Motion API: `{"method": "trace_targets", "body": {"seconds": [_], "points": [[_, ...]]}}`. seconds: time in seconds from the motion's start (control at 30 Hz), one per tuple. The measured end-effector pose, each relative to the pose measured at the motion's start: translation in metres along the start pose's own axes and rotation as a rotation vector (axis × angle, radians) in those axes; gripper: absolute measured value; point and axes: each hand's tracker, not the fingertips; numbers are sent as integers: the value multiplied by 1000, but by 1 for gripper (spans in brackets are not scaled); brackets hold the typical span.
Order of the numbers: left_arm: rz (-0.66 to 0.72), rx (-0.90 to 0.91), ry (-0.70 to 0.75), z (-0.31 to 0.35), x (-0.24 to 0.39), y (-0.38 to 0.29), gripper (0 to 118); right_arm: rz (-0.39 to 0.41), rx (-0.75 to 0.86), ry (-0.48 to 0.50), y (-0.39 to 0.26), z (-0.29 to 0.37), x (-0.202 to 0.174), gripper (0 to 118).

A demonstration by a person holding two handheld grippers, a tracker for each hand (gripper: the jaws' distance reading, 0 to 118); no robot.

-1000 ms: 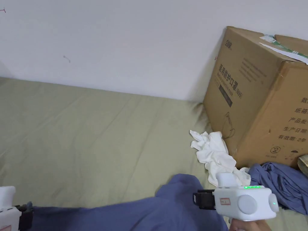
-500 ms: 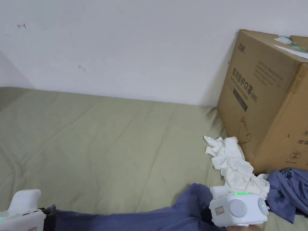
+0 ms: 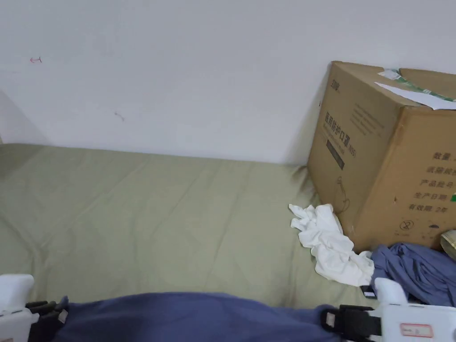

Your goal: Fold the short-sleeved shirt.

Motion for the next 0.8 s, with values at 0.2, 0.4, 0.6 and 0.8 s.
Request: {"method": "trace_targets", "body": {"seconds": [0.2, 0.4, 0.6, 0.8], "points": [[-82, -100, 12, 15, -9, -44, 5, 61, -128, -45, -75, 40, -11, 5], [-253, -262, 105, -37, 10, -106, 5, 111, -294, -183, -155, -11, -13, 5], [-250, -299, 145, -62, 14, -139, 5, 48, -305, -223, -158, -47, 24, 5], [-203, -289, 141, -52, 14, -129, 21, 24, -301, -219, -151, -47, 45, 5]]}}
